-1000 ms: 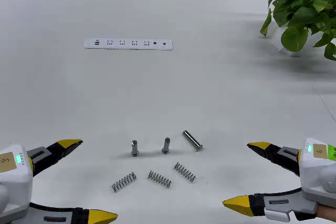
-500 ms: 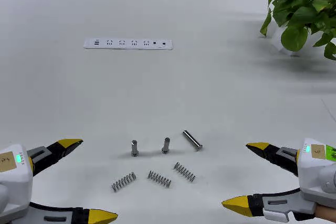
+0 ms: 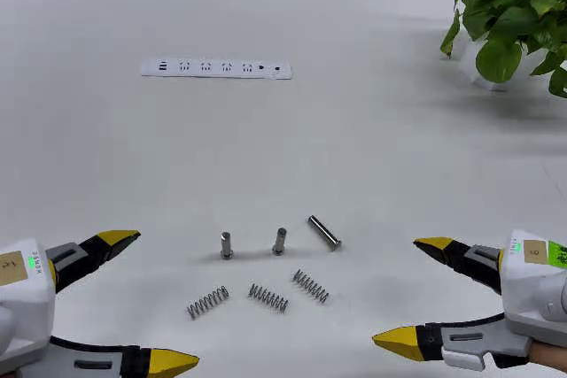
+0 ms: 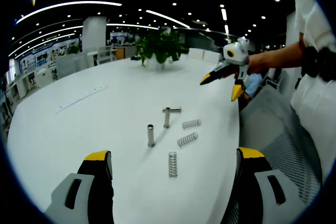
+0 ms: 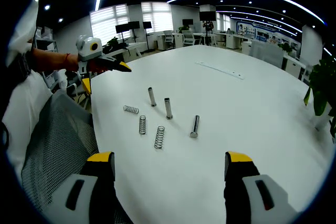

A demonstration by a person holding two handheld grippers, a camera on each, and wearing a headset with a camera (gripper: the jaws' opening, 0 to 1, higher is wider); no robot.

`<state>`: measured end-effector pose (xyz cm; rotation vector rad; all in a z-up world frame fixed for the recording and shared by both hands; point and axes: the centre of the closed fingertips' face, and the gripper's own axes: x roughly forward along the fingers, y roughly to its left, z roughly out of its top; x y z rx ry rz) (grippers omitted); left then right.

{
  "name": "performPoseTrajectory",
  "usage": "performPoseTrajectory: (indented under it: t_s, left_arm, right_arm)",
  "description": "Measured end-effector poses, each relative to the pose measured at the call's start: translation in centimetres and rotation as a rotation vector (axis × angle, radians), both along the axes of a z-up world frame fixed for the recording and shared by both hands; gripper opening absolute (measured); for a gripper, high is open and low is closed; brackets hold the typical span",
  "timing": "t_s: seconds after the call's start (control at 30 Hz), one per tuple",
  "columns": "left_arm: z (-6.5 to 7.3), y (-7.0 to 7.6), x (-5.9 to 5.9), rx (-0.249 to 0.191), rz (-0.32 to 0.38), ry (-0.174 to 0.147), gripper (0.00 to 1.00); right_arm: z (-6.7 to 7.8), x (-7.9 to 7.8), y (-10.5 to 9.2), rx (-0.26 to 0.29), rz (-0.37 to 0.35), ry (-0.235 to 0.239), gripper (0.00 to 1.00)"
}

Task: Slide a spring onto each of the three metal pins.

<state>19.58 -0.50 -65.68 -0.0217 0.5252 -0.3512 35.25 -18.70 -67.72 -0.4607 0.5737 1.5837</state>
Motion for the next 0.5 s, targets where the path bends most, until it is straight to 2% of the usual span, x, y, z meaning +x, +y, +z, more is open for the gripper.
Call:
performPoseTrajectory:
  t_s: [0.23, 0.5]
  left_arm:
    - [0.3, -0.4, 0.2, -0.009, 0.001, -0.002, 1.0]
    - [0.2, -0.5, 0.4, -0.004, -0.008, -0.003, 1.0]
  right_arm:
    - [0.3, 0.1, 0.5, -0.003, 0.008, -0.001, 0.86]
    - [0.5, 0.9, 1.7, -0.009, 0.023, -0.011, 0.84]
